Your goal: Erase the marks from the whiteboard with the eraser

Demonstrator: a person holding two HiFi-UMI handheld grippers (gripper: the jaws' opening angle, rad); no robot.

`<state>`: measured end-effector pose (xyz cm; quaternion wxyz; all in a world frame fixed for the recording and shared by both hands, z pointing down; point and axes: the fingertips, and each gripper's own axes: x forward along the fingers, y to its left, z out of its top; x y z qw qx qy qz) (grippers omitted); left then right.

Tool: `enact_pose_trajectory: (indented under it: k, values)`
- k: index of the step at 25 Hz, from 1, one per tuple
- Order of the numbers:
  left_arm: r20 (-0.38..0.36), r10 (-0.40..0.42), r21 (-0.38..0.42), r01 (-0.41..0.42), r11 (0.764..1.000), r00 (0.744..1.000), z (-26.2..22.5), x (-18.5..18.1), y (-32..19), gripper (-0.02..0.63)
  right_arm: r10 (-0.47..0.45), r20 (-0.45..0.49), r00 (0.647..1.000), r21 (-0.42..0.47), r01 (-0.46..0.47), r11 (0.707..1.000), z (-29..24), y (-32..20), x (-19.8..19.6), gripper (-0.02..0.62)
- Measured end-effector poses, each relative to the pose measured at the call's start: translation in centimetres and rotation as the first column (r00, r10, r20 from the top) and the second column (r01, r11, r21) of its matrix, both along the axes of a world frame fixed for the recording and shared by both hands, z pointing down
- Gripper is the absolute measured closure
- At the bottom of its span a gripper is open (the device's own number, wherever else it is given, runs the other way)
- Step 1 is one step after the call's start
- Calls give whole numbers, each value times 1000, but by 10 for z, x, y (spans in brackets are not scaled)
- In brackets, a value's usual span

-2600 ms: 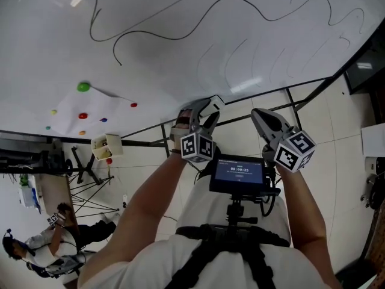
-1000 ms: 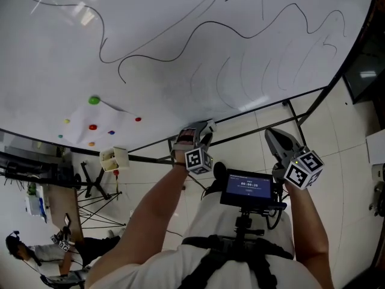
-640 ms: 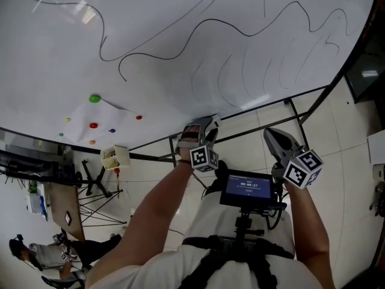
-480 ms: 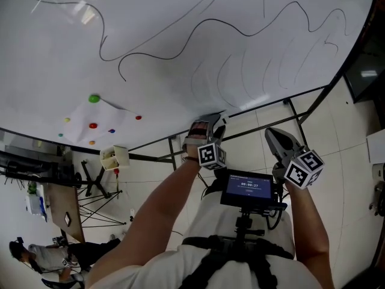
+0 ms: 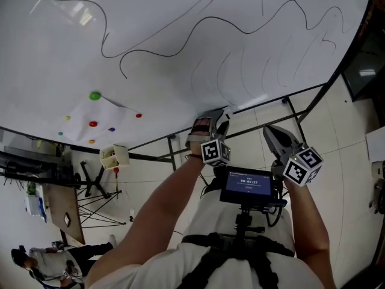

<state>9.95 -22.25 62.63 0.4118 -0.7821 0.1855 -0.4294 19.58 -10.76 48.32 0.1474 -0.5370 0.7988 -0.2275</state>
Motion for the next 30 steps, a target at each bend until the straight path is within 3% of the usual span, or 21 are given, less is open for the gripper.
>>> enact_pose_trajectory:
  k: [12, 16, 22, 30]
  values:
    - [-84, -44, 60, 49, 997, 996, -46, -27, -6, 356, -34, -3, 999, 18, 34, 999, -4, -2, -9, 577]
    - [-102, -51, 130, 64, 990, 993, -77, -39, -7, 356, -47, 1, 999, 24, 47, 999, -6, -4, -11, 577]
    - [-63, -9, 264, 25, 964, 998, -123, -48, -6, 356, -70, 6, 998, 36, 70, 997, -9, -6, -18, 577]
    - [-58, 28, 345, -7, 938, 998, -174, -44, -4, 356, -74, 12, 997, 46, 74, 996, -9, -5, -18, 577]
